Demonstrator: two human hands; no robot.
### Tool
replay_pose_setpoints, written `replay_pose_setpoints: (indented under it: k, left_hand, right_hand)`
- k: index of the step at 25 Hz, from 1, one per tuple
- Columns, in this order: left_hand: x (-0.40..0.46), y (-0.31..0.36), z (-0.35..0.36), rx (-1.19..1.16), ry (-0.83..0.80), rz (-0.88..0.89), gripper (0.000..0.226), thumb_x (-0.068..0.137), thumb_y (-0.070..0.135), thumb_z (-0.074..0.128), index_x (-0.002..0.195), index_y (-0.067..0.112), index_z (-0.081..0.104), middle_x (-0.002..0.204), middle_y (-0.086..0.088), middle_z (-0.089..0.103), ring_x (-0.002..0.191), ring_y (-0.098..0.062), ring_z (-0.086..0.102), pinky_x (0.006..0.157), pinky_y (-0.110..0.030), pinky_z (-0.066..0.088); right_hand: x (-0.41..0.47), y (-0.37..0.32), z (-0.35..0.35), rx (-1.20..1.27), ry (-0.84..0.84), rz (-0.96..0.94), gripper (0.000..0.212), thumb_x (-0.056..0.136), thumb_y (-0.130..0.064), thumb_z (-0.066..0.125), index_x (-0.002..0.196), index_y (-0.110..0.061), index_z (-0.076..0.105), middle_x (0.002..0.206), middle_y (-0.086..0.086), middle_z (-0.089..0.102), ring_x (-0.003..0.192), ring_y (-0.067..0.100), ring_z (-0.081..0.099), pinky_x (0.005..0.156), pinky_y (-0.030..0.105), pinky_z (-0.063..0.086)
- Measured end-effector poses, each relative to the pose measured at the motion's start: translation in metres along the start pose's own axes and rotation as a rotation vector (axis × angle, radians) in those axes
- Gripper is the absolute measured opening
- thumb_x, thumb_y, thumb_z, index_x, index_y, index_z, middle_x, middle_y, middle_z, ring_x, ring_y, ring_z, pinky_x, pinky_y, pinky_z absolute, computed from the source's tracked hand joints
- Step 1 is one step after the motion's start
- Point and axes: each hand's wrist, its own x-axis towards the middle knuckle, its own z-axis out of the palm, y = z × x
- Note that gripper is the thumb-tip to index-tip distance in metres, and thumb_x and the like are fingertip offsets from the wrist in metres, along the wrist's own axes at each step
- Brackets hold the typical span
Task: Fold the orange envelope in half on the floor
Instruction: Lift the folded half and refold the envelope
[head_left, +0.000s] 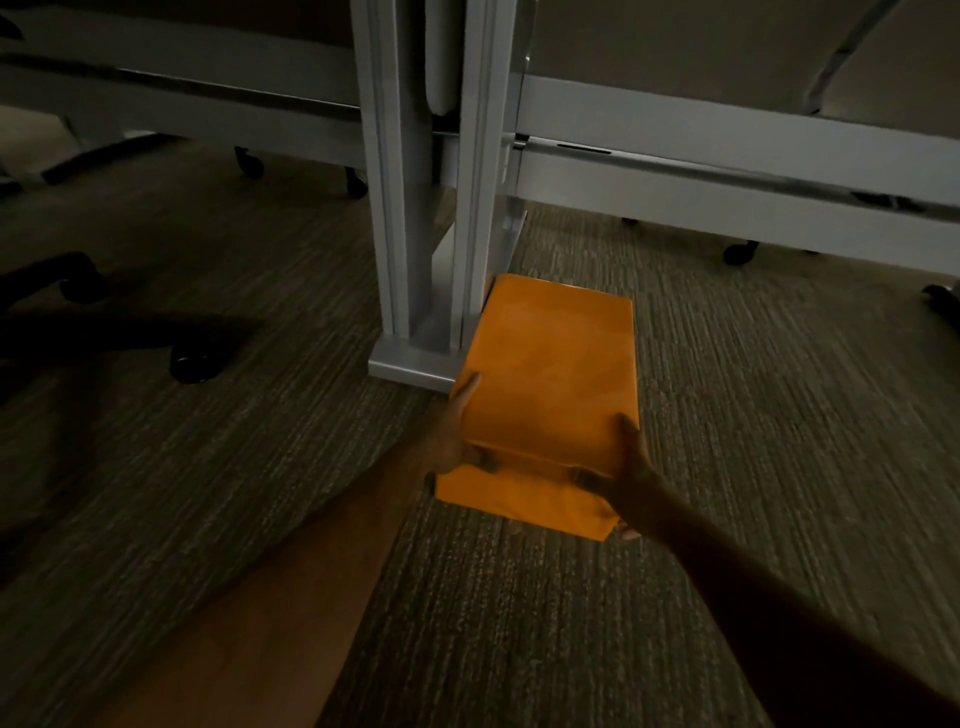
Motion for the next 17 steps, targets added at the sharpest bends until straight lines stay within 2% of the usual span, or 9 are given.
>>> replay_pose_setpoints:
  k: [2, 4, 5, 7, 9, 11, 12, 15, 17]
  left_hand:
    - [0.004, 0.002, 0.001, 0.175, 0.017, -0.012, 0.139, 0.062, 0.041, 0.091, 0.151, 0.041, -0.016, 0.164, -0.012, -0.013, 0.149, -0.039, 0.003, 0.117, -0.063, 0.017]
    - [0.004, 0.005, -0.002, 0.498, 0.098, 0.055, 0.127, 0.069, 0.060, 0.079, 0.154, 0.037, -0.012, 0.163, -0.010, -0.022, 0.148, -0.037, -0.008, 0.115, -0.063, 0.011]
    - [0.002, 0.004, -0.001, 0.651, 0.145, 0.136, 0.117, 0.075, 0.064, 0.071, 0.155, 0.034, -0.008, 0.164, -0.009, -0.019, 0.148, -0.035, -0.009, 0.116, -0.062, 0.009]
    - [-0.009, 0.005, 0.016, 0.799, 0.196, 0.279, 0.092, 0.090, 0.054, 0.058, 0.157, 0.028, 0.002, 0.166, -0.009, -0.003, 0.150, -0.031, -0.002, 0.118, -0.055, 0.009]
    - [-0.019, 0.012, 0.048, 0.896, 0.339, 0.292, 0.069, 0.097, 0.036, 0.055, 0.155, 0.018, 0.022, 0.161, -0.014, 0.024, 0.147, -0.032, 0.022, 0.116, -0.048, 0.027]
    - [-0.018, 0.032, 0.061, 1.014, 0.436, 0.259, 0.049, 0.096, 0.021, 0.059, 0.142, 0.010, 0.046, 0.145, -0.016, 0.047, 0.128, -0.031, 0.051, 0.098, -0.040, 0.049]
    - [-0.015, 0.040, 0.059, 1.050, 0.443, 0.226, 0.044, 0.095, 0.013, 0.059, 0.138, 0.008, 0.050, 0.145, -0.018, 0.046, 0.123, -0.032, 0.053, 0.095, -0.040, 0.049]
    - [-0.009, 0.048, 0.047, 0.965, 0.243, 0.168, 0.049, 0.091, 0.001, 0.056, 0.139, 0.011, 0.046, 0.158, -0.020, 0.024, 0.131, -0.038, 0.041, 0.103, -0.047, 0.042]
    - [-0.010, 0.043, 0.048, 0.963, 0.227, 0.128, 0.054, 0.092, 0.002, 0.056, 0.143, 0.012, 0.041, 0.160, -0.018, 0.018, 0.138, -0.039, 0.033, 0.107, -0.048, 0.038]
  right_hand:
    - [0.003, -0.001, -0.001, -0.023, 0.000, -0.071, 0.126, 0.055, -0.074, 0.074, 0.142, -0.061, -0.016, 0.162, 0.018, 0.014, 0.129, 0.049, 0.045, 0.083, 0.052, 0.056]
    - [0.004, -0.002, -0.002, -0.139, 0.045, -0.061, 0.131, 0.049, -0.087, 0.064, 0.146, -0.054, -0.018, 0.164, 0.018, -0.001, 0.145, 0.048, 0.018, 0.108, 0.065, 0.036]
    - [0.004, -0.002, -0.003, -0.261, 0.083, -0.052, 0.128, 0.049, -0.093, 0.055, 0.145, -0.055, -0.019, 0.164, 0.015, -0.011, 0.149, 0.046, 0.003, 0.113, 0.067, 0.027]
    - [0.003, -0.001, -0.004, -0.523, 0.178, -0.097, 0.114, 0.056, -0.100, 0.037, 0.145, -0.055, -0.020, 0.164, 0.008, -0.022, 0.149, 0.036, -0.017, 0.115, 0.066, 0.014]
    - [0.000, -0.002, -0.006, -0.698, 0.239, -0.192, 0.100, 0.069, -0.095, 0.026, 0.147, -0.052, -0.021, 0.164, 0.002, -0.022, 0.150, 0.031, -0.019, 0.117, 0.062, 0.001]
    - [-0.005, -0.006, 0.002, -0.832, 0.279, -0.268, 0.087, 0.084, -0.082, 0.024, 0.149, -0.046, -0.021, 0.162, 0.000, -0.019, 0.151, 0.029, -0.016, 0.115, 0.057, -0.011]
    - [-0.009, -0.007, 0.013, -0.876, 0.307, -0.311, 0.080, 0.093, -0.070, 0.027, 0.150, -0.041, -0.021, 0.161, 0.001, -0.017, 0.152, 0.029, -0.012, 0.116, 0.057, -0.011]
    - [-0.026, -0.013, 0.048, -0.862, 0.398, -0.369, 0.071, 0.101, -0.027, 0.036, 0.155, -0.029, -0.011, 0.165, 0.011, -0.007, 0.153, 0.032, -0.001, 0.124, 0.052, 0.005]
    - [-0.030, -0.017, 0.049, -0.851, 0.418, -0.361, 0.065, 0.102, -0.020, 0.032, 0.158, -0.025, -0.002, 0.166, 0.013, 0.001, 0.153, 0.032, 0.002, 0.124, 0.049, 0.008]
